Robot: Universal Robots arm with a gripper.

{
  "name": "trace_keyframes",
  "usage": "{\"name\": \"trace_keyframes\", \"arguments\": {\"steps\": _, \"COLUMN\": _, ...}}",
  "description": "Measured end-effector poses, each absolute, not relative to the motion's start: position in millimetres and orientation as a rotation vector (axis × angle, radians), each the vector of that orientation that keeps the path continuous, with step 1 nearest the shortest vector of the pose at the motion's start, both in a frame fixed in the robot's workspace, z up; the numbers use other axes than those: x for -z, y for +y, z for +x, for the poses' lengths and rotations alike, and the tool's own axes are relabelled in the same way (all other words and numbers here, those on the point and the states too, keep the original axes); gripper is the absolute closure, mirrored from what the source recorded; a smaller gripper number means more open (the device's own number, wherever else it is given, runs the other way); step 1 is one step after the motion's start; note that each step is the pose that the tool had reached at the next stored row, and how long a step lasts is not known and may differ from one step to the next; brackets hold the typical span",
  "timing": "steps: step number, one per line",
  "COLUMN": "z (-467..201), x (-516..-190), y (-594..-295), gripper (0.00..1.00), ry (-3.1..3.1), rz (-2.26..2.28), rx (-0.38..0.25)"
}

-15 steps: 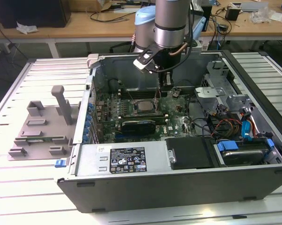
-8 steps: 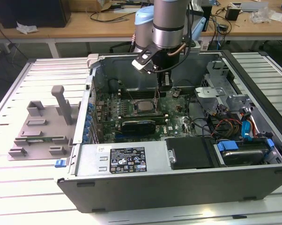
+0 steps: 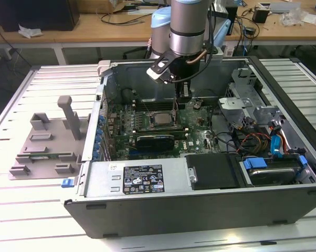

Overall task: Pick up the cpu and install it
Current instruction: 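Close the cpu cover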

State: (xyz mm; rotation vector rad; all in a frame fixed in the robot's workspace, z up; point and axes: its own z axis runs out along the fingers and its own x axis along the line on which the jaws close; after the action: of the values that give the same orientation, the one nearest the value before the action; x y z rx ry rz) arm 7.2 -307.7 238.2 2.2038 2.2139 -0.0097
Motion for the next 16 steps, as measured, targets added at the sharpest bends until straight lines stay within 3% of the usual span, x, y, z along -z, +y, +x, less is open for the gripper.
{"name": "trace_keyframes", "arguments": {"steps": 16, "z": 6.0, "x": -235.0, "y": -307.7, "gripper": 0.89, "ry": 2.268, "rz": 2.147, "rx": 0.009}}
